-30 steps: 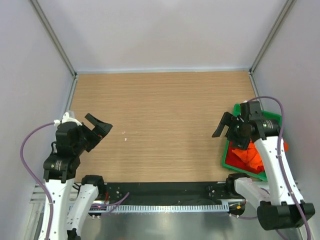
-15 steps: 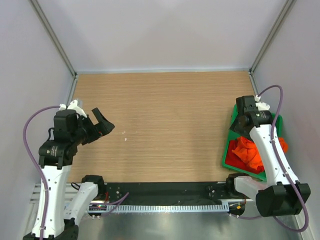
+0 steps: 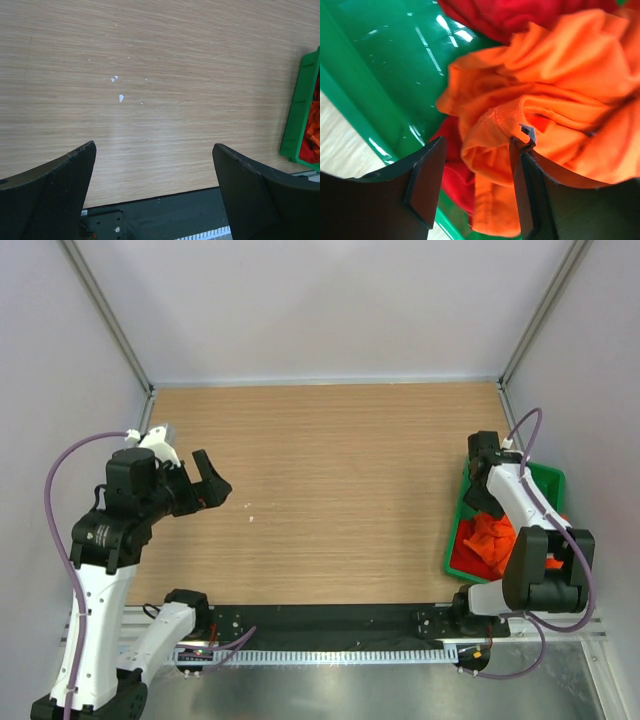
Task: Fold and stack the t-shirts
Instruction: Grab the tshirt from the pile
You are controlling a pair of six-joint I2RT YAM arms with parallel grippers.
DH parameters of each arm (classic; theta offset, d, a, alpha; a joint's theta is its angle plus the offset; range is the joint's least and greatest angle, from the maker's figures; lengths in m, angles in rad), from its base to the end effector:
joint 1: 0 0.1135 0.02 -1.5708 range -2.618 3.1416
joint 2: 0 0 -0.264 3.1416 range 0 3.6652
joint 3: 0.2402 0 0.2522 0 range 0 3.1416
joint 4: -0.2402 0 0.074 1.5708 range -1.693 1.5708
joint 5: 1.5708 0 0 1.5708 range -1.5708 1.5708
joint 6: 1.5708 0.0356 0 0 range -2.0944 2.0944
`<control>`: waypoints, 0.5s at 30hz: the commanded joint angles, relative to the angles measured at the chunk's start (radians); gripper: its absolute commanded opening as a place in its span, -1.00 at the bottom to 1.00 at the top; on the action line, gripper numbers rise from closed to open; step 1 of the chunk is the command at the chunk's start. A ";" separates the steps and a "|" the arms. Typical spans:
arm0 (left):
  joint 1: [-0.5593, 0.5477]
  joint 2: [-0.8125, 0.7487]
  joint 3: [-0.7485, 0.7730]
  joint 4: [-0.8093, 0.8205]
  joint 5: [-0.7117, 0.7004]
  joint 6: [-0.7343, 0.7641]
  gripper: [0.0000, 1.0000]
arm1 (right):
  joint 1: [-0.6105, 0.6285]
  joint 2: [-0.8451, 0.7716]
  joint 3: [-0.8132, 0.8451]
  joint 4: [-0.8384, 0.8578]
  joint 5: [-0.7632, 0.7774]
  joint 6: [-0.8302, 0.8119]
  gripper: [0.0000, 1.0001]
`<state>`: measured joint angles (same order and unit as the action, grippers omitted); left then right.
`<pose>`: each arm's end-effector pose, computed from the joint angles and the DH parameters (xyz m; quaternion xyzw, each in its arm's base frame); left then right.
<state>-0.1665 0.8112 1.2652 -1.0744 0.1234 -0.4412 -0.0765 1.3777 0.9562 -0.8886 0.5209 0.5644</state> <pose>0.1186 -0.0244 0.4027 -0.0936 0.8830 -0.1889 0.4193 0.2424 -0.0363 0.2258 0.3336 0.8988 -0.2174 0.1836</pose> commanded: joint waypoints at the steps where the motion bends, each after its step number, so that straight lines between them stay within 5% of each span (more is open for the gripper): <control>1: -0.005 -0.009 0.017 -0.006 -0.011 0.030 0.99 | -0.005 0.018 0.013 0.094 -0.027 -0.009 0.07; 3: -0.005 -0.006 0.013 0.001 -0.005 0.025 1.00 | -0.005 0.024 0.015 0.093 -0.007 0.018 -0.09; 6: -0.005 -0.001 0.016 0.001 0.002 0.018 0.99 | -0.005 0.026 0.045 0.057 0.027 0.041 -0.69; 9: -0.005 0.002 0.022 -0.002 0.015 0.010 1.00 | -0.005 0.006 0.096 0.017 0.048 0.028 -0.97; 15: -0.005 0.009 0.045 -0.001 0.045 -0.013 1.00 | -0.005 -0.068 0.216 -0.067 0.097 0.081 -0.98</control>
<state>-0.1688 0.8165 1.2682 -1.0756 0.1360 -0.4427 -0.0769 1.3899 1.0977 -0.9176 0.5621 0.6014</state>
